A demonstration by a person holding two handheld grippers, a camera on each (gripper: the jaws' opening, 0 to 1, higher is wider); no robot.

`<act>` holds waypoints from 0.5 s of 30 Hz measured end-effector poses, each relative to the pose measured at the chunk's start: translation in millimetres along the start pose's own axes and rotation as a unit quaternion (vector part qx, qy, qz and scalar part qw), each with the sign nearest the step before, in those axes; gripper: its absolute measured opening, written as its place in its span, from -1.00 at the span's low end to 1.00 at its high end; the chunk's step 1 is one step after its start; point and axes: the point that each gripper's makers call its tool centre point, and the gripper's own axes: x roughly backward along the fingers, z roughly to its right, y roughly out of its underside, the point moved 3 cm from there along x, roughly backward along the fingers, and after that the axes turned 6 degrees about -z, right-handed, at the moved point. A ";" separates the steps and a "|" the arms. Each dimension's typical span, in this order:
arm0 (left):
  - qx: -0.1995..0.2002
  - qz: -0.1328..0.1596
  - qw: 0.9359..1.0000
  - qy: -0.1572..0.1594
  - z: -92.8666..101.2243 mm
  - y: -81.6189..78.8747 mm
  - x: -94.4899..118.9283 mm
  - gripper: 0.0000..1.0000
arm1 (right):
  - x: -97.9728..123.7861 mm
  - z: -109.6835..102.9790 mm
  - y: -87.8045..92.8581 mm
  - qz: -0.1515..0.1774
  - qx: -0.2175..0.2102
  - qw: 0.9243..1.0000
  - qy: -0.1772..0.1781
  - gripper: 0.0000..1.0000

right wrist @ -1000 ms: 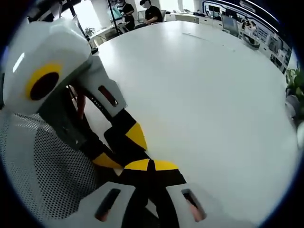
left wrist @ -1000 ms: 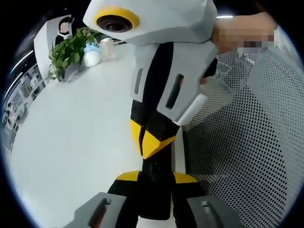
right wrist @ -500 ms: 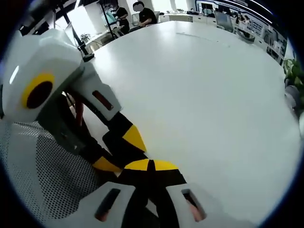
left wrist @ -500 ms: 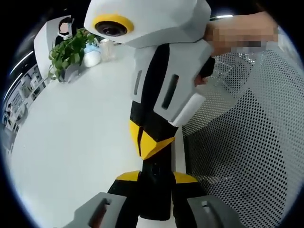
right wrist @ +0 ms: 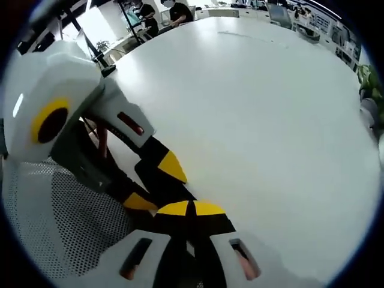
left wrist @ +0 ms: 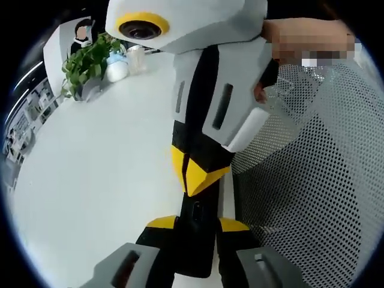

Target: Press the specified remote control buttons in sequence, fully releasing each button before pressing the next.

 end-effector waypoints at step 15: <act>0.006 -0.005 1.000 -0.007 -2.2 -2.5 -1.4 -0.51 | 3.0 -4.6 2.6 -0.017 0.054 0.998 0.011 -1.00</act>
